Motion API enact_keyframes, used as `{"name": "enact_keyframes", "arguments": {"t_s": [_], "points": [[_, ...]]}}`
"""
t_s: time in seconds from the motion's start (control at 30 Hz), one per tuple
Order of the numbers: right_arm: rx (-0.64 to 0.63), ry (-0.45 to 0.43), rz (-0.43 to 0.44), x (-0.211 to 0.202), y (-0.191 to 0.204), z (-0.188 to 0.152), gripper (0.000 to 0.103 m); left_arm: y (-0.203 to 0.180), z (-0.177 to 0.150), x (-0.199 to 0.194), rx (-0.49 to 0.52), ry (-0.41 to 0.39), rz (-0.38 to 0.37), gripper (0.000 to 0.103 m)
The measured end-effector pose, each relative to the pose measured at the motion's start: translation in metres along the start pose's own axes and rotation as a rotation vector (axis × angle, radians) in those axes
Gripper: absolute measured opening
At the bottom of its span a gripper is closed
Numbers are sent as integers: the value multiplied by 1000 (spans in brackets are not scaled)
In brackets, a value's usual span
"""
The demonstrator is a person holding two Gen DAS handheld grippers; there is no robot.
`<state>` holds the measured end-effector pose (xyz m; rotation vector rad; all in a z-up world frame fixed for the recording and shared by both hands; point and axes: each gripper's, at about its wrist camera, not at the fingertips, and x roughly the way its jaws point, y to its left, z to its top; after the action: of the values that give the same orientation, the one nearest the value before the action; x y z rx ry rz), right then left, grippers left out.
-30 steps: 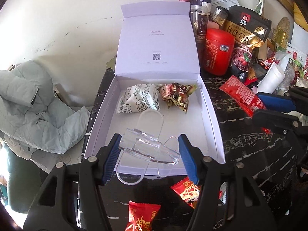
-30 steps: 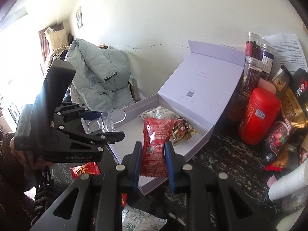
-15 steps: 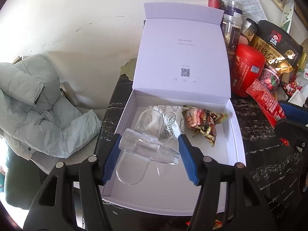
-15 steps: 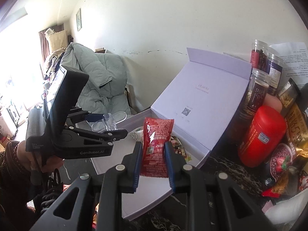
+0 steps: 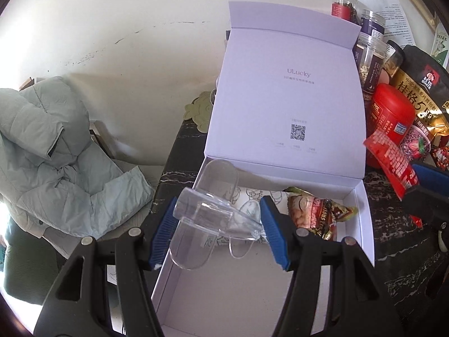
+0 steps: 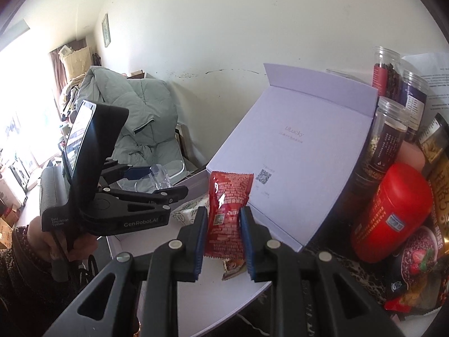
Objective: Organize objects
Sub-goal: 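Lower the clear stand and red sachet into the lavender box with both grippers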
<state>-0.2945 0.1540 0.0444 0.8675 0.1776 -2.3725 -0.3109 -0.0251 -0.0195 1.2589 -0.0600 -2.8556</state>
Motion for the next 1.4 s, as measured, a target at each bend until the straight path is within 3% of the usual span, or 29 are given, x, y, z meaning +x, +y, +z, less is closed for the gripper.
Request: {"name": "enact_keyframes", "arguments": {"t_s": [0.13,0.43,0.57,0.87,1.03,1.4], "points": [[12,53,47,33,-8,0,23,-1,12,12,16,-16,-34,59],[86,117,104,75,-28,-12,23,-2,11,44,19,49,-68,59],[92,153,73,87,-33,-18,23,-12,5,56,65,94,-79,59],[123,186,77,104,-42,-24,24,-20,7,57,98,101,-71,59],[128,179,80,104,-41,-26,25,-27,11,54,122,108,-104,59],[127,191,60,102,-41,-28,30,-24,10,63,94,137,-128,59]]}}
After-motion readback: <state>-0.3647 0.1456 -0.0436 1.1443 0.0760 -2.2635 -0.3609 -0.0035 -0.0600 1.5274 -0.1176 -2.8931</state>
